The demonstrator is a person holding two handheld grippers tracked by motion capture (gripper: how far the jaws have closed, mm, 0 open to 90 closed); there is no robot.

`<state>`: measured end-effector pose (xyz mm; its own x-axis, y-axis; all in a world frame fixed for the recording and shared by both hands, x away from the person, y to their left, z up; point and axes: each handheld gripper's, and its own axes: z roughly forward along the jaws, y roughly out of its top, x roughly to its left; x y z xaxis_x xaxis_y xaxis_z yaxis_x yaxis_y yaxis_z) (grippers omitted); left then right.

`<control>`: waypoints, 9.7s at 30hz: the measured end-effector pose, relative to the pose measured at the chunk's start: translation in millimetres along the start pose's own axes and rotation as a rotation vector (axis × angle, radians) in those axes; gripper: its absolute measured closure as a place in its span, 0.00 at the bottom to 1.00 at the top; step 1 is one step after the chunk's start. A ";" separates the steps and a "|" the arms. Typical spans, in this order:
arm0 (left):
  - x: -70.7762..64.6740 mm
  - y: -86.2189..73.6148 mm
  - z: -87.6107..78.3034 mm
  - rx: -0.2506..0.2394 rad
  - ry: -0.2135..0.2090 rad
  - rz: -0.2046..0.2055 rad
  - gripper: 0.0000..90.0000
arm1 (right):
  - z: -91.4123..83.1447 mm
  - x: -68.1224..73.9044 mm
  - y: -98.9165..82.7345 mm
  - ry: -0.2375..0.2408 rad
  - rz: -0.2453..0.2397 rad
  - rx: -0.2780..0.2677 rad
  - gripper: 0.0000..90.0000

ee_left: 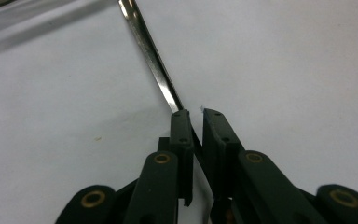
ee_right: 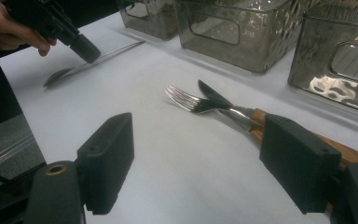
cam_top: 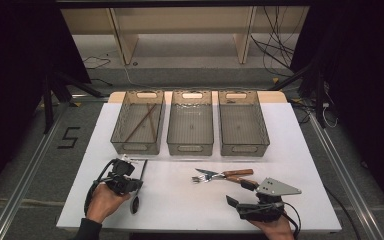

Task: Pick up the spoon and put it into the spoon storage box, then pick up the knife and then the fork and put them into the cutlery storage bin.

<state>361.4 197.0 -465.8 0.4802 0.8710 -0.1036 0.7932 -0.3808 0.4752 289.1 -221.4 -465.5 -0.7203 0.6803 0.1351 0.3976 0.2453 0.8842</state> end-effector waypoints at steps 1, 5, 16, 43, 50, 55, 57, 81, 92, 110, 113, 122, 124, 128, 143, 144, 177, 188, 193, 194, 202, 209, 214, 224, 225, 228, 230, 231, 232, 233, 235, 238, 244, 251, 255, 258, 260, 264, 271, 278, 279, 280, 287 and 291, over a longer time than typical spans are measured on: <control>0.6 0.0 -0.2 0.001 -0.003 -0.001 0.93 | 0.1 0.0 0.0 0.000 0.001 0.000 0.30; 2.5 0.2 -2.6 0.000 -0.002 -0.009 0.95 | 0.3 0.2 0.0 0.001 -0.002 0.002 0.30; 4.1 0.7 -4.3 0.004 0.034 -0.015 0.94 | 0.1 0.0 -0.1 0.001 0.001 -0.001 0.30; -2.3 0.5 6.7 0.064 0.073 0.048 0.83 | -0.3 -0.3 -0.1 -0.001 0.000 -0.001 0.30; -7.6 0.7 7.2 0.069 0.087 0.102 0.94 | -0.3 -0.3 0.1 -0.003 0.000 0.000 0.30; -4.5 -0.2 5.3 0.062 0.059 0.104 0.94 | -0.6 -0.8 0.1 -0.005 0.000 -0.001 0.30; -3.8 -0.1 2.2 0.044 0.055 0.104 0.95 | -0.7 -1.1 0.1 -0.004 0.001 -0.002 0.30; -1.5 10.0 -29.9 -0.049 -0.021 0.108 0.99 | -1.0 -1.4 0.5 -0.003 0.010 -0.004 0.30; -11.7 45.4 -46.6 -0.147 -0.101 0.138 0.99 | -1.6 -2.1 0.9 -0.003 0.009 -0.012 0.30; -30.7 127.9 -43.6 -0.198 -0.158 0.192 0.99 | -2.2 -2.4 0.8 -0.001 0.014 -0.010 0.30; -31.5 140.2 -41.5 -0.206 -0.164 0.190 0.99 | -1.9 -2.6 0.9 0.001 0.012 -0.010 0.30; -29.7 179.2 -28.9 -0.235 -0.168 0.179 0.99 | -2.4 -3.3 0.7 0.001 0.013 -0.012 0.30; -27.7 187.0 -23.8 -0.241 -0.171 0.168 0.99 | -2.4 -3.3 0.7 0.001 0.015 -0.015 0.30; -23.7 200.0 -15.0 -0.257 -0.161 0.161 0.99 | -2.7 -3.4 0.7 0.004 0.019 -0.016 0.30; -18.8 230.6 11.5 -0.248 -0.146 0.112 0.99 | -2.3 -4.5 -0.1 0.008 0.020 -0.014 0.30; -19.3 230.6 13.5 -0.249 -0.146 0.109 0.99 | -2.3 -4.6 -0.2 0.008 0.020 -0.014 0.30; -32.7 232.0 43.4 -0.189 -0.121 0.045 0.50 | -3.0 -4.2 -0.4 0.012 0.020 -0.016 0.30; -36.2 226.2 22.9 -0.219 -0.146 0.063 0.34 | -2.5 -3.9 -0.4 0.012 0.021 -0.013 0.30; -38.3 216.8 8.9 -0.247 -0.184 0.083 0.29 | -2.6 -3.8 -0.3 0.011 0.022 -0.014 0.30; -38.4 213.9 5.2 -0.255 -0.192 0.084 0.29 | -2.7 -3.8 -0.3 0.010 0.021 -0.015 0.30; -36.4 176.6 -20.9 -0.353 -0.245 0.086 0.26 | -3.7 -4.5 0.4 0.005 0.019 -0.016 0.30; -40.1 136.3 -24.9 -0.390 -0.262 0.111 0.25 | -5.1 -7.8 1.4 -0.007 0.024 -0.020 0.30; -46.5 112.2 -21.3 -0.388 -0.259 0.154 0.24 | -4.7 -7.9 1.6 -0.009 0.023 -0.018 0.30; -46.5 64.7 -16.1 -0.428 -0.241 0.180 0.23 | -2.5 -16.3 14.3 -0.016 -0.021 0.001 0.30; -45.3 60.6 -15.6 -0.429 -0.242 0.182 0.23 | -1.9 -17.4 17.0 -0.018 -0.039 0.012 0.30; -40.6 47.4 -13.9 -0.430 -0.230 0.186 0.22 | 1.7 -20.6 27.0 -0.014 -0.088 0.057 0.30; -36.7 38.8 -13.1 -0.440 -0.229 0.179 0.22 | 5.1 -22.9 33.3 -0.008 -0.122 0.089 0.30; -34.9 34.6 -12.8 -0.446 -0.230 0.173 0.22 | 7.2 -24.0 35.9 -0.004 -0.137 0.104 0.30; -32.8 30.6 -12.3 -0.455 -0.225 0.171 0.22 | 9.3 -24.7 38.3 0.001 -0.145 0.124 0.30; -31.0 26.8 -11.8 -0.462 -0.223 0.166 0.22 | 11.6 -25.5 40.3 0.003 -0.154 0.140 0.30; -27.3 20.1 -10.9 -0.479 -0.219 0.155 0.21 | 15.7 -27.2 43.4 0.005 -0.173 0.167 0.30; -24.8 12.2 -10.1 -0.500 -0.200 0.159 0.21 | 21.9 -31.1 45.9 0.008 -0.182 0.199 0.30; -24.0 -0.6 -8.0 -0.530 -0.194 0.166 0.20 | 34.8 -36.4 47.0 0.010 -0.203 0.257 0.30; -23.3 -9.9 -9.3 -0.550 -0.193 0.152 0.20 | 46.3 -42.6 49.6 0.014 -0.208 0.278 0.31; -23.3 -13.6 -9.3 -0.551 -0.188 0.157 0.20 | 51.1 -47.0 51.9 0.019 -0.204 0.289 0.32; -23.4 -15.6 -9.1 -0.549 -0.188 0.166 0.20 | 54.4 -50.4 53.0 0.018 -0.205 0.299 0.32; -23.4 -17.0 -7.7 -0.540 -0.184 0.175 0.19 | 56.6 -52.8 53.8 0.019 -0.203 0.305 0.32; -24.2 -20.3 -4.4 -0.523 -0.174 0.181 0.20 | 61.4 -56.0 55.1 0.018 -0.200 0.321 0.32; -22.8 -23.6 -4.0 -0.529 -0.173 0.174 0.20 | 68.4 -57.2 56.7 0.020 -0.206 0.347 0.33; -25.0 -25.4 -6.1 -0.549 -0.169 0.186 0.20 | 75.2 -63.0 55.6 0.027 -0.202 0.371 0.33; -25.3 -25.9 -6.3 -0.551 -0.169 0.191 0.20 | 76.6 -63.8 55.8 0.029 -0.202 0.372 0.34; -25.7 -26.5 -6.4 -0.556 -0.169 0.197 0.20 | 77.8 -64.5 56.2 0.032 -0.201 0.376 0.34; -28.2 -28.1 -5.2 -0.558 -0.166 0.222 0.19 | 83.0 -67.4 57.1 0.050 -0.209 0.396 0.42; -28.9 -28.9 -5.0 -0.558 -0.171 0.223 0.19 | 84.1 -66.7 56.2 0.049 -0.220 0.413 0.47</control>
<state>322.7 184.3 -472.1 0.7015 0.7097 -0.0658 0.3739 -0.2878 0.8817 407.3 -194.9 -462.5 -0.8349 0.5504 -0.0055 0.4182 0.6408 0.6438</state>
